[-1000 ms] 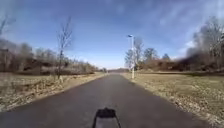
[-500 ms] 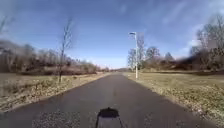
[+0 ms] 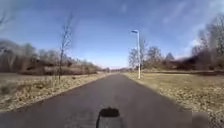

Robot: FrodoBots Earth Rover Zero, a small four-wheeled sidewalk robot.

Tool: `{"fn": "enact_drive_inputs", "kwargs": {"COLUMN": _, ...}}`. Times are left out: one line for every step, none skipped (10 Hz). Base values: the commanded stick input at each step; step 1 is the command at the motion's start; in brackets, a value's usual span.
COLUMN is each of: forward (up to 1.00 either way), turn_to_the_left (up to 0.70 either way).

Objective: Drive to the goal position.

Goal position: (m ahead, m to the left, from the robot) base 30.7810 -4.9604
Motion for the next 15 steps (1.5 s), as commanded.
{"fn": "enact_drive_inputs", "kwargs": {"forward": 1.00, "turn_to_the_left": 0.05}}
{"fn": "enact_drive_inputs", "kwargs": {"forward": 1.00, "turn_to_the_left": 0.05}}
{"fn": "enact_drive_inputs", "kwargs": {"forward": 1.00, "turn_to_the_left": 0.05}}
{"fn": "enact_drive_inputs", "kwargs": {"forward": 1.00, "turn_to_the_left": 0.05}}
{"fn": "enact_drive_inputs", "kwargs": {"forward": 1.00, "turn_to_the_left": 0.04}}
{"fn": "enact_drive_inputs", "kwargs": {"forward": 1.00, "turn_to_the_left": 0.04}}
{"fn": "enact_drive_inputs", "kwargs": {"forward": 1.00, "turn_to_the_left": 0.03}}
{"fn": "enact_drive_inputs", "kwargs": {"forward": 1.00, "turn_to_the_left": 0.03}}
{"fn": "enact_drive_inputs", "kwargs": {"forward": 1.00, "turn_to_the_left": 0.03}}
{"fn": "enact_drive_inputs", "kwargs": {"forward": 1.00, "turn_to_the_left": 0.03}}
{"fn": "enact_drive_inputs", "kwargs": {"forward": 1.00, "turn_to_the_left": 0.03}}
{"fn": "enact_drive_inputs", "kwargs": {"forward": 1.00, "turn_to_the_left": 0.04}}
{"fn": "enact_drive_inputs", "kwargs": {"forward": 1.00, "turn_to_the_left": 0.04}}
{"fn": "enact_drive_inputs", "kwargs": {"forward": 1.00, "turn_to_the_left": 0.04}}
{"fn": "enact_drive_inputs", "kwargs": {"forward": 1.00, "turn_to_the_left": 0.05}}
